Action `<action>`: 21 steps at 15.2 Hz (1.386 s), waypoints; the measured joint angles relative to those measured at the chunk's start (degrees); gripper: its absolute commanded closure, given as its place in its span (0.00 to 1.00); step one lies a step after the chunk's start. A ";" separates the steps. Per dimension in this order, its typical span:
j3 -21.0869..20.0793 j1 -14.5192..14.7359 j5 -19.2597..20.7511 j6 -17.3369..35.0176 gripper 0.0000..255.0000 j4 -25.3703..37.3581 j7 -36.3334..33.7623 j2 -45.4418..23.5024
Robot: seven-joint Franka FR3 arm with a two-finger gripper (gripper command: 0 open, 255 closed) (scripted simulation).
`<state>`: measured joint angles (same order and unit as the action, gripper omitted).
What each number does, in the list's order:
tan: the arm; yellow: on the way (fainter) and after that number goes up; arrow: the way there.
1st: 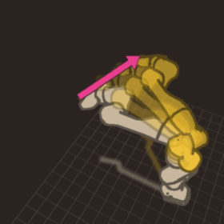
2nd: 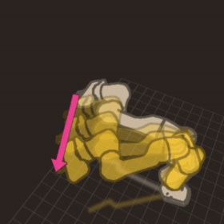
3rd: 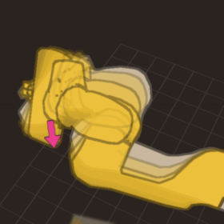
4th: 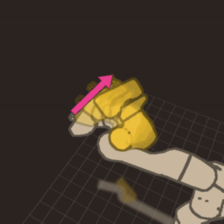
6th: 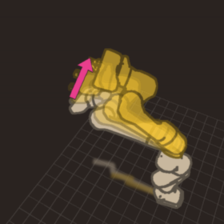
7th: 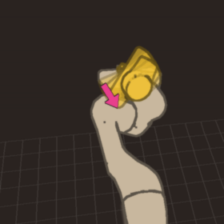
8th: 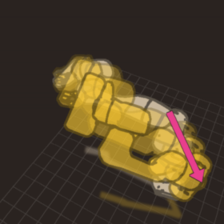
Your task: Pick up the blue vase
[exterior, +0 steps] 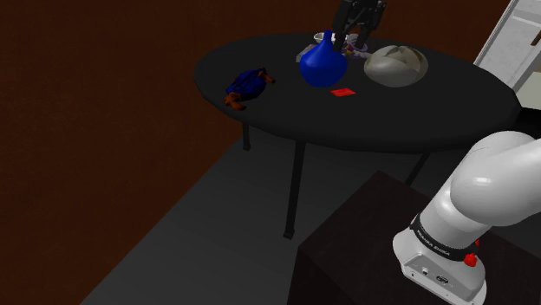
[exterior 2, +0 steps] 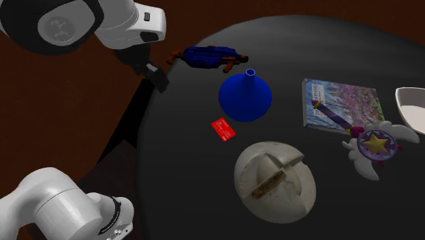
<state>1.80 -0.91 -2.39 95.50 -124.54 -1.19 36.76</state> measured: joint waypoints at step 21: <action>12.76 -5.89 -0.79 -5.26 0.00 46.76 18.68 -43.99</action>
<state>14.56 -6.80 -3.19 90.24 -77.77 17.48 -7.23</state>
